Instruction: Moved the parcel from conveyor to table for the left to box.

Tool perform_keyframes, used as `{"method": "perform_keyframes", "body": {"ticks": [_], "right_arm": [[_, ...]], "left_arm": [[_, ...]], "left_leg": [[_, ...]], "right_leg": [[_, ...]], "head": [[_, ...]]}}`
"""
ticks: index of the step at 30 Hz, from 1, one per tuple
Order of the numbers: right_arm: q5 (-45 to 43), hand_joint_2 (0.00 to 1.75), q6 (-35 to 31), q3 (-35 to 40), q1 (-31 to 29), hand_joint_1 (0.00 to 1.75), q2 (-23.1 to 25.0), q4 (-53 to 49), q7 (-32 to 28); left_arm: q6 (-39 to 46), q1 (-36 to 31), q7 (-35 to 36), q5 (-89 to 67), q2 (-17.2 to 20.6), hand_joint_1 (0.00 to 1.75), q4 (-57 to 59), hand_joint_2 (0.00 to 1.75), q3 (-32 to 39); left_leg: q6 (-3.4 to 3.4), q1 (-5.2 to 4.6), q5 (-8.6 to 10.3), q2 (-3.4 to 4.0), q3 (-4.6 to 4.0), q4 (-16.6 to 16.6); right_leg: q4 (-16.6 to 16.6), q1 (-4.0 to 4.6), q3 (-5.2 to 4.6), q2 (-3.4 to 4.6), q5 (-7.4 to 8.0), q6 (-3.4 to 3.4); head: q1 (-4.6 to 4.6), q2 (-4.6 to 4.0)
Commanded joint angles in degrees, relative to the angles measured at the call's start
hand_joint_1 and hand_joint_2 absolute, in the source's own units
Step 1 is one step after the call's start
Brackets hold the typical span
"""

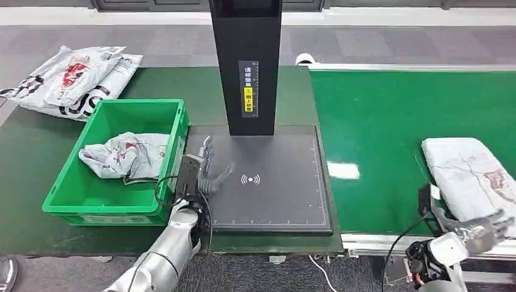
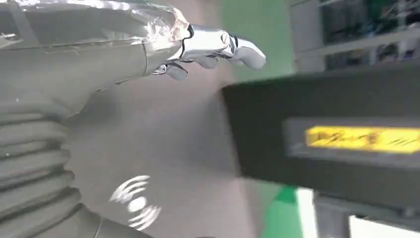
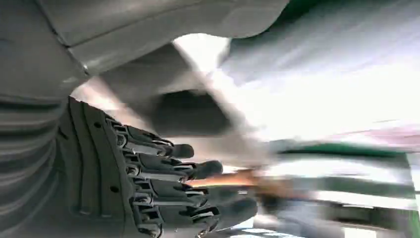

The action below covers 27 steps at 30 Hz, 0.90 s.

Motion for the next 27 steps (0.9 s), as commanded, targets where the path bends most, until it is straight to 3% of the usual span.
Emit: {"method": "perform_keyframes", "body": {"ticks": [1, 3, 7, 21, 27], "right_arm": [[0.5, 1.75, 0.0, 10.3, -3.4, 0.00, -6.0, 14.1, -7.4], [0.5, 1.75, 1.1, 11.5, -4.1, 0.00, -6.5, 16.7, -5.6], [0.4, 1.75, 9.7, 13.3, -3.2, 0.00, -7.5, 17.8, -1.0], [0.5, 1.75, 10.8, 13.1, -2.4, 0.00, -6.5, 17.2, -2.1], [0.5, 1.75, 11.9, 15.6, -4.1, 0.00, -6.0, 17.4, -5.6]], "left_arm": [[-0.2, -1.0, 0.0, 0.1, 1.5, 0.00, 5.5, 1.75, -6.4], [-0.6, -1.1, 0.0, 0.1, 1.5, 0.00, 5.5, 1.75, -6.1], [-1.4, -1.1, 0.0, -0.1, 1.5, 0.00, 5.5, 1.75, -5.7], [-0.8, -0.1, 0.0, -0.3, 2.0, 0.00, 4.7, 1.75, -4.6], [-0.9, 0.2, 0.0, 0.2, 2.5, 0.00, 4.5, 1.75, -3.7]], "left_leg": [[0.01, 0.01, -0.10, 0.35, 0.24, -0.1], [0.00, 0.00, -0.07, 0.36, 0.26, -0.1], [0.03, 0.03, -0.02, 0.21, 0.22, -0.1], [-0.02, 0.06, -0.01, 0.30, 0.28, -0.2], [-0.01, 0.06, -0.02, 0.36, 0.22, -0.1]], "right_leg": [[-0.1, 0.04, 0.15, 0.25, 0.02, -0.06], [-0.1, 0.02, 0.12, 0.23, 0.03, -0.08], [-0.1, 0.05, 0.13, 0.06, 0.02, -0.06], [-0.2, 0.08, 0.21, 0.16, 0.04, -0.08], [-0.1, 0.08, 0.14, 0.24, 0.05, -0.07]], "head": [[0.00, 0.02], [-0.02, 0.02], [-0.02, 0.02], [-0.02, 0.02], [-0.02, 0.02]]}}
